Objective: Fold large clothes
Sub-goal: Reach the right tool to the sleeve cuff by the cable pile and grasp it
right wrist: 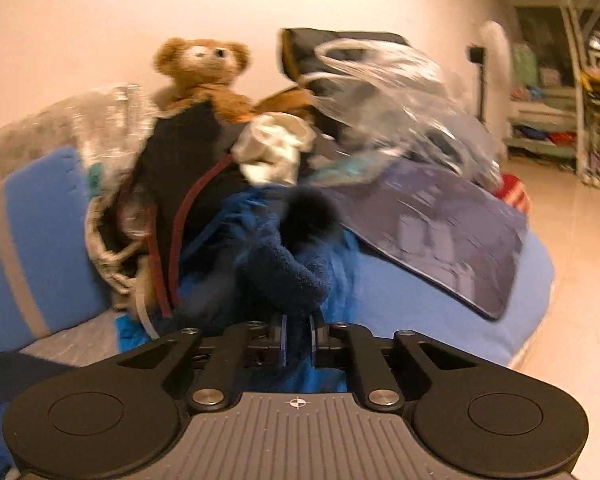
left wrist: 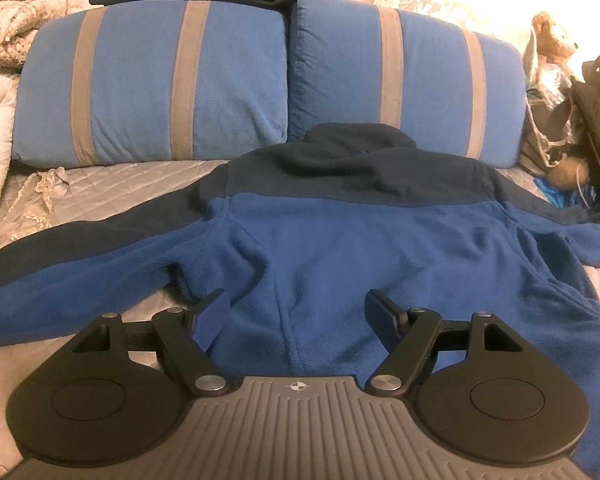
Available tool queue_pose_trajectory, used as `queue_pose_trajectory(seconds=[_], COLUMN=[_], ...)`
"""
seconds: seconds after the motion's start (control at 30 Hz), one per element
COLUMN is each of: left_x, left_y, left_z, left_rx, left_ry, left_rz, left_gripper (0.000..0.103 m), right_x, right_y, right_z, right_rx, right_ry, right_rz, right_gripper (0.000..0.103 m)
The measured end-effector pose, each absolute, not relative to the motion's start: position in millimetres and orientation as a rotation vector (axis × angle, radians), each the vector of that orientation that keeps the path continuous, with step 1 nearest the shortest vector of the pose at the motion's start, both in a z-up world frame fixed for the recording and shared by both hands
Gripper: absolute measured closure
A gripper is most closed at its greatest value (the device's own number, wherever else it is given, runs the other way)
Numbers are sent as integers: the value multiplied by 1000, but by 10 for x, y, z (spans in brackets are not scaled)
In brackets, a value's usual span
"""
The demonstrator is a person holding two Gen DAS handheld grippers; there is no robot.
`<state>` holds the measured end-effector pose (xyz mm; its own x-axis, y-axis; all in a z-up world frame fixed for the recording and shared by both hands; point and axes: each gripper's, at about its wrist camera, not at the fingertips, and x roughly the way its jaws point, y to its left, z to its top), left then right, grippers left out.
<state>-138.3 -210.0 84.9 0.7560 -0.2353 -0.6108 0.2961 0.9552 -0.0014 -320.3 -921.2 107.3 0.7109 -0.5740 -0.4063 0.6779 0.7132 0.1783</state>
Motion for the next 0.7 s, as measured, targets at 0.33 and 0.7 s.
queue_pose_trajectory(seconds=[0.33,0.7], left_x=[-1377,-1374], left_y=[-2078,-2041], left_z=[853,858], left_rx=[91,65], left_ry=[651,654], left_rz=[-294,-303], left_gripper=[29,29], right_x=[-2840,-2309], right_y=[-8567,-7890], right_z=[1609,1727], right_rx=[268,233], right_ry=[310,347], right_rz=[-493,-319], right_gripper=[91,92])
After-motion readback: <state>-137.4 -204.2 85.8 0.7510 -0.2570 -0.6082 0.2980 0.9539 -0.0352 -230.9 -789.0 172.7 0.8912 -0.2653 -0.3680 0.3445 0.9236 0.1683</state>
